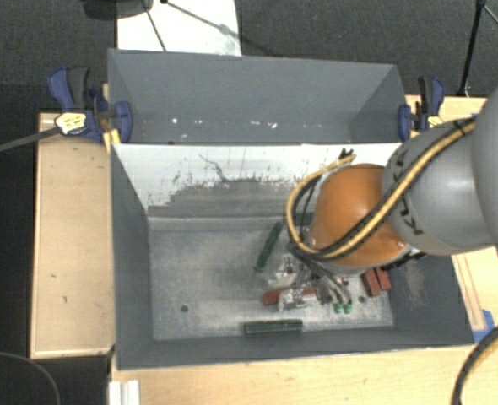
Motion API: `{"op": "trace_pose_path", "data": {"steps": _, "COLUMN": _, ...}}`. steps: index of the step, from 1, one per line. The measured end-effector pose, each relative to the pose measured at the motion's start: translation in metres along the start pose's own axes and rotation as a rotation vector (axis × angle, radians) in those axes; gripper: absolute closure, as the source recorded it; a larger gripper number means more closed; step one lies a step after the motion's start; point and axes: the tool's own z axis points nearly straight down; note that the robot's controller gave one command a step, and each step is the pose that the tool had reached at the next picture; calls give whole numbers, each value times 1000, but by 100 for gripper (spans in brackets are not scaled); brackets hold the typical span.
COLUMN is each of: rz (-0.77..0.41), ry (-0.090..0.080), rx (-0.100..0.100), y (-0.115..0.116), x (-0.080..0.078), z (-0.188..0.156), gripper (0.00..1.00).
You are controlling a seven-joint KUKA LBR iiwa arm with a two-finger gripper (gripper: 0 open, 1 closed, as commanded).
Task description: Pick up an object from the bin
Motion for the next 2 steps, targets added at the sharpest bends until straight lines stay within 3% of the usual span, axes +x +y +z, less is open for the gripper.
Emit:
{"op": "trace_pose_path", "data": {"steps": 1, "rz": 2, "ry": 0, "rx": 0, "y": 0, "x": 0, "z": 0, "gripper": 100}}
{"op": "trace_pose_path", "data": {"steps": 2, "rz": 15, "ry": -1, "rx": 1, "y": 2, "x": 8, "z": -169, "gripper": 100}}
